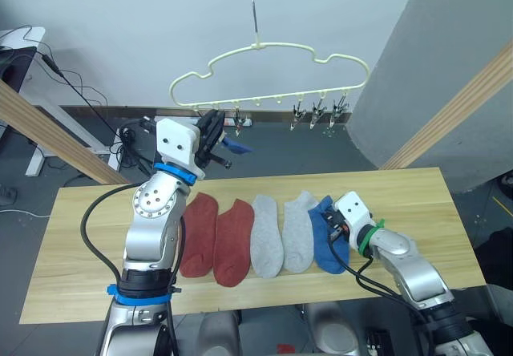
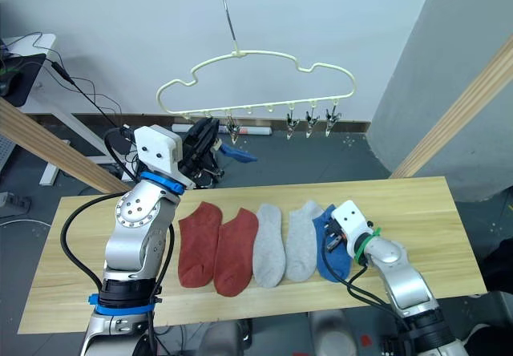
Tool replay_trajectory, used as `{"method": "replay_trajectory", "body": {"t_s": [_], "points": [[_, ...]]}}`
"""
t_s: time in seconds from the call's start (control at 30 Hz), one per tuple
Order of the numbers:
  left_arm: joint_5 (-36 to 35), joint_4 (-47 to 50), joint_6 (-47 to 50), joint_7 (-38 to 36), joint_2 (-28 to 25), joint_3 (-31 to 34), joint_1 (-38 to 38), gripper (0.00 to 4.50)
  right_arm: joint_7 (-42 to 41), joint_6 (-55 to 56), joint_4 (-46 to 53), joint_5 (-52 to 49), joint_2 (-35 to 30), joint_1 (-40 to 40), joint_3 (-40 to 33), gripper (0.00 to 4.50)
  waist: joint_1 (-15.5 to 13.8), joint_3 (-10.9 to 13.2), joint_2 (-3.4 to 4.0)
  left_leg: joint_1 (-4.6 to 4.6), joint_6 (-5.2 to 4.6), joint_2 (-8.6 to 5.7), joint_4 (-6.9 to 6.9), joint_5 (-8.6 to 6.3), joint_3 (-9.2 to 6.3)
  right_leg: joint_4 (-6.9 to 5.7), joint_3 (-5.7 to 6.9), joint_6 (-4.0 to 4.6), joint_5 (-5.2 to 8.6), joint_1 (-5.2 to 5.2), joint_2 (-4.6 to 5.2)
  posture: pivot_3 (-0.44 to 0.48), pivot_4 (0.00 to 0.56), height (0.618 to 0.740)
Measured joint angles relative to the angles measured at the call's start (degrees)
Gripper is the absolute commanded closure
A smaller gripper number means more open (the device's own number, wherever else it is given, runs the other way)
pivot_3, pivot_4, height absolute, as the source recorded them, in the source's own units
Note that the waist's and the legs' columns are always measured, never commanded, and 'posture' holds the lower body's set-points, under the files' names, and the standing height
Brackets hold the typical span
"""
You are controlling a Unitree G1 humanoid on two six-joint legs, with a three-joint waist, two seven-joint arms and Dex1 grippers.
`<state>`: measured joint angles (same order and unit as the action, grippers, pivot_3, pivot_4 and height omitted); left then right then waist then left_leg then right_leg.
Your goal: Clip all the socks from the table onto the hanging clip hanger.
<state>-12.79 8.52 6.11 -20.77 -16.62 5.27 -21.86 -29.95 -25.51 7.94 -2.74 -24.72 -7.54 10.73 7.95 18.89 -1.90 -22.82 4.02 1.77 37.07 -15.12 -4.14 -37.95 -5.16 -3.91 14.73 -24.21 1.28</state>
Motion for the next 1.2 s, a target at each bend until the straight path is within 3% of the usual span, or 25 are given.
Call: {"method": "replay_trajectory", "body": {"t_s": [0.33,0.73,1.1,1.13,1.2], "points": [[-1.5,0.7,1.4,-0.8,-1.3,0.5,0.2,4.4,-5.9,-6.5,12.3,-7.0,-2.8,-1.1,-2.2,4.5,-0.1,0.0,0.0,-0.01,0.0,0.0,0.0,0.0,-0.02,0.02,0.02,-0.01,0.0,0.01,0.0,-0.203,0.352,0.733],[-1.9,0.9,2.0,-1.2,-1.5,0.6,0.2,4.4,-0.6,-7.2,3.5,-3.5,0.0,-0.4,-1.2,4.5,0.0,0.0,0.0,0.0,0.0,0.0,0.0,0.0,0.0,0.01,0.0,0.0,0.0,0.0,0.0,-0.203,0.349,0.733],[-1.7,1.3,2.0,-1.2,-1.9,0.6,0.6,4.4,0.2,-1.2,2.4,-0.6,-2.9,0.5,-1.2,0.51,0.0,0.0,0.0,0.0,0.0,0.0,0.0,0.0,0.01,0.02,-0.01,0.0,0.0,0.0,0.0,-0.197,0.351,0.733],[-1.6,1.5,2.0,-1.1,-1.9,0.6,0.7,4.4,0.3,-1.0,2.3,-0.5,-3.1,0.7,-1.5,0.21,0.0,0.0,0.0,0.0,0.0,0.0,0.0,0.0,0.01,0.02,0.0,0.0,0.0,0.0,0.0,-0.204,0.351,0.733],[-1.6,1.6,2.0,-1.1,-1.9,0.5,0.9,4.4,1.4,-0.6,1.6,-0.1,-2.9,0.8,-2.2,0.16,0.0,0.0,0.0,0.01,0.0,0.0,0.0,0.0,0.01,0.0,-0.01,0.0,0.0,0.0,-0.01,-0.204,0.351,0.733]]}}
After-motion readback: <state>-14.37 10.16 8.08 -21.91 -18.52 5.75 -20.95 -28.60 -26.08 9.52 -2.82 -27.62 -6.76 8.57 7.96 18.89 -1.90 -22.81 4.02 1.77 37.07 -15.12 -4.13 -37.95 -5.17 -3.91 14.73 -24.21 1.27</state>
